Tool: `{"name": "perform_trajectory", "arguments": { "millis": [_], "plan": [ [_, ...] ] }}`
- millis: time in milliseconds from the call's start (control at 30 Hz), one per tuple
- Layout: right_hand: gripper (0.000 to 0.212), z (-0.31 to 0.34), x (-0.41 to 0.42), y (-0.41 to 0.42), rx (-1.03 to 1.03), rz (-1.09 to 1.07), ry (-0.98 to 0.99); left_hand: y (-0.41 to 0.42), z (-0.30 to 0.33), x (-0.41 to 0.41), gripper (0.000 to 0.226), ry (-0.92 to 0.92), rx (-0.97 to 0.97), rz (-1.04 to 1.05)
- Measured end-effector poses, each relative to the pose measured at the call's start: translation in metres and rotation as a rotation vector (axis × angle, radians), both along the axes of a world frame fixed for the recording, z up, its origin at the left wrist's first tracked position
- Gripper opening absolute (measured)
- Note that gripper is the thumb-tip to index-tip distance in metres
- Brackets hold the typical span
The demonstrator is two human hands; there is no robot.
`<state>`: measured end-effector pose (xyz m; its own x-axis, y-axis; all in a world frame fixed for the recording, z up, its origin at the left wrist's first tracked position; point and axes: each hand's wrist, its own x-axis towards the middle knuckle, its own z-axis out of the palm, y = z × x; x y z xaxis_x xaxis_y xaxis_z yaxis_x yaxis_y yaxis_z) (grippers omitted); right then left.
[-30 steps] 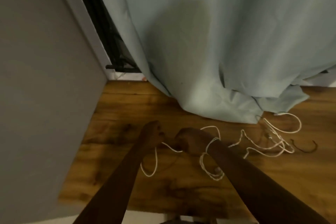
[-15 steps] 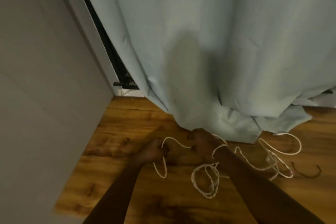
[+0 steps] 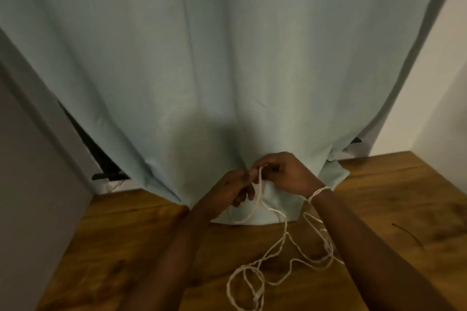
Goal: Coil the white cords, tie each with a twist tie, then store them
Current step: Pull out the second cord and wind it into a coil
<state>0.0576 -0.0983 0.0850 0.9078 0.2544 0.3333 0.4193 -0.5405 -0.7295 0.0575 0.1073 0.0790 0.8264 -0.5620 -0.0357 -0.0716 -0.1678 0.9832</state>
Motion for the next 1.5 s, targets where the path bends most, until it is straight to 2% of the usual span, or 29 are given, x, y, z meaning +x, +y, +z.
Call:
{"name": "perform_trajectory", "arguments": {
  "millis": [67,133,233,367,400,433,533,600,700,800,900,967,1033,1067,1133,1167,1200,1233,1267,1367,1433,1500],
  "plan": [
    [0.020,0.013,-0.004,-0.021,0.059,-0.112,-0.059,-0.010,0.006,0.004,0.038,0.011,-0.030,-0.093],
    [0.025,0.026,-0.008,-0.041,0.123,-0.219,-0.112,-0.020,0.011,0.007,0.024,-0.029,0.005,-0.242],
    [0.022,0.041,-0.012,-0.069,0.204,-0.380,-0.150,-0.039,0.023,0.004,0.011,-0.240,0.127,-0.416],
    [0.013,0.058,-0.018,-0.103,0.261,-0.576,-0.225,-0.071,0.032,-0.007,0.034,-0.725,0.277,-0.409],
    [0.013,0.060,-0.021,-0.111,0.255,-0.620,-0.234,-0.080,0.037,-0.012,0.038,-0.809,0.306,-0.391],
    [0.013,0.060,-0.020,-0.116,0.248,-0.638,-0.224,-0.086,0.044,-0.018,0.041,-0.813,0.305,-0.383],
    [0.012,0.061,-0.023,-0.116,0.249,-0.648,-0.126,-0.105,0.084,-0.037,0.053,-0.671,0.082,-0.456],
    [0.015,0.062,-0.029,-0.102,0.264,-0.633,-0.013,-0.118,0.114,-0.046,0.045,-0.583,-0.101,-0.425],
    [0.022,0.051,-0.034,-0.074,0.168,-0.499,-0.014,-0.135,0.153,-0.048,0.044,-0.409,-0.431,-0.375],
    [0.024,0.028,-0.032,-0.059,0.037,-0.352,0.213,-0.145,0.177,-0.038,0.045,-0.434,-0.667,-0.385],
    [0.019,-0.003,-0.039,-0.054,0.035,-0.203,0.477,-0.148,0.184,-0.015,0.042,-0.433,-0.746,-0.198],
    [0.014,-0.015,-0.049,-0.051,0.137,-0.172,0.506,-0.147,0.176,0.003,0.047,-0.531,-0.643,-0.005],
    [0.013,-0.015,-0.058,-0.052,0.200,-0.200,0.356,-0.143,0.160,0.023,0.045,-0.731,-0.454,0.111],
    [0.018,-0.011,-0.061,-0.054,0.214,-0.220,0.271,-0.140,0.148,0.033,0.041,-0.876,-0.328,0.138],
    [0.022,0.000,-0.067,-0.060,0.295,-0.271,0.142,-0.132,0.124,0.054,0.038,-1.156,0.047,0.183],
    [0.020,0.005,-0.069,-0.064,0.356,-0.305,0.088,-0.128,0.112,0.064,0.039,-1.210,0.258,0.185],
    [0.017,0.011,-0.072,-0.070,0.409,-0.340,0.039,-0.123,0.101,0.071,0.038,-1.186,0.419,0.137],
    [0.014,0.017,-0.073,-0.076,0.452,-0.365,-0.009,-0.119,0.091,0.073,0.036,-1.080,0.490,0.047],
    [0.012,0.021,-0.073,-0.080,0.462,-0.399,-0.062,-0.116,0.083,0.073,0.037,-0.897,0.474,-0.066],
    [0.012,0.031,-0.070,-0.087,0.428,-0.500,-0.168,-0.111,0.075,0.055,0.044,-0.302,0.276,-0.313],
    [0.021,0.027,-0.065,-0.086,0.372,-0.528,-0.133,-0.109,0.078,0.042,0.048,-0.059,0.108,-0.424],
    [0.029,0.009,-0.063,-0.084,0.307,-0.494,-0.019,-0.110,0.084,0.037,0.047,0.129,-0.094,-0.485]
  ]
}}
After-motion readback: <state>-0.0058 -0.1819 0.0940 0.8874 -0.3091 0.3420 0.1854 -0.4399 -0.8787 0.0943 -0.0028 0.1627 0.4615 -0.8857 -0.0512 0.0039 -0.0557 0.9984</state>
